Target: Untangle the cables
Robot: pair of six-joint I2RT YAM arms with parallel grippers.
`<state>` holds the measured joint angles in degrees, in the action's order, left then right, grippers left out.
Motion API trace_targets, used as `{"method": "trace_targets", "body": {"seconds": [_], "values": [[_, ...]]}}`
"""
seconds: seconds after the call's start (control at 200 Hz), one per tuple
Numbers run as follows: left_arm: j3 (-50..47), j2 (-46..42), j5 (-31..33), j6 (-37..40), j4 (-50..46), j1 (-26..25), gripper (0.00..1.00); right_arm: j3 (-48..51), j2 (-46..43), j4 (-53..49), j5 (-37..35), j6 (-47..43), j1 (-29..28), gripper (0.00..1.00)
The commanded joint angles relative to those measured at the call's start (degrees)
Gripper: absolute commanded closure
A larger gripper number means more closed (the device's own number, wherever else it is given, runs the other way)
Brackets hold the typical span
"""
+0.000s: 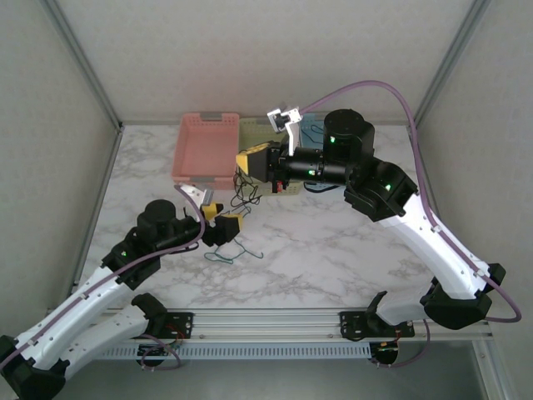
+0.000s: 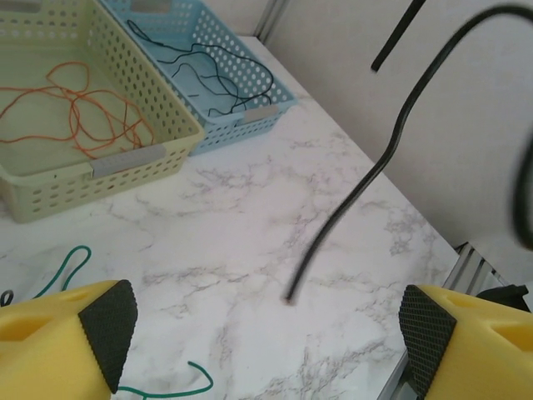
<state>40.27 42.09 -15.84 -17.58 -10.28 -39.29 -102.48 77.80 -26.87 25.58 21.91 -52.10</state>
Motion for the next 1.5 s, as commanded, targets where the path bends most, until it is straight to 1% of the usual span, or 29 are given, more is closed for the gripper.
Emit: {"method": "trace_targets", "body": {"seconds": [0.0,0.135,0.25,0.325,0.421,0.511,0.681,0.801,0.881,1.021,1.061,1.131,1.206,1.307,1.377,1.427,1.497], "values": [[0.45,0.37,0.20,0.84,-0.22,-0.35,0.15,-0.18,-0.97,0.84,1.20,0.60,0.25,1.00],[0.40,0.78,-2.15,0.71,2.43,-0.35,0.18,-0.18,-0.83,0.65,1.45,0.67,0.25,1.00],[0.87,1.32,-3.87,0.80,3.16,-0.35,0.23,-0.19,-0.72,0.64,1.66,0.78,0.24,1.00],[1.11,1.64,-4.27,0.86,3.22,-0.35,0.29,-0.10,-0.72,0.59,1.72,0.68,0.24,1.00],[1.33,1.92,-4.40,0.88,3.22,-0.37,0.42,0.08,-0.75,0.68,2.00,0.77,0.19,1.00],[1.09,1.64,-4.38,0.88,3.51,-0.35,0.45,0.20,-0.79,0.68,2.02,0.79,0.17,1.00],[0.37,0.89,-3.89,0.88,3.60,-0.35,0.70,0.92,-1.04,0.85,1.62,0.77,0.23,1.00],[0.35,0.69,-3.73,1.04,3.48,-0.35,0.90,1.05,-1.08,0.77,1.65,0.62,0.17,1.00],[0.50,0.49,-3.19,1.14,3.19,-0.35,1.00,1.03,-1.21,0.67,1.45,0.42,0.19,1.00],[0.92,0.71,-2.70,1.50,1.94,-0.36,1.00,1.04,-1.44,0.59,1.47,0.31,0.17,1.00],[0.95,0.95,-2.52,1.50,1.52,-0.35,0.98,0.95,-1.42,0.59,1.49,0.24,0.20,1.00],[1.17,1.38,-2.79,1.59,1.23,-0.35,1.00,0.89,-1.39,0.51,1.58,0.24,0.17,1.00],[0.92,1.20,-2.88,1.50,1.79,-0.35,1.00,0.89,-1.36,0.42,1.46,0.11,0.17,1.00],[0.63,0.59,-1.44,1.24,1.92,-0.35,1.00,0.87,-1.43,0.08,0.63,-0.40,0.16,1.00],[1.01,0.37,2.02,1.58,-0.36,-0.35,1.00,0.57,-1.93,-0.51,-1.62,-1.63,0.22,1.00],[1.83,0.38,6.75,2.06,-3.54,-0.35,1.00,-0.35,-2.34,-2.12,-4.08,-3.75,0.21,1.00],[3.64,0.37,14.72,2.55,-9.07,-0.22,1.00,-2.15,-2.89,-5.88,-12.07,-8.54,0.16,1.00]]}}
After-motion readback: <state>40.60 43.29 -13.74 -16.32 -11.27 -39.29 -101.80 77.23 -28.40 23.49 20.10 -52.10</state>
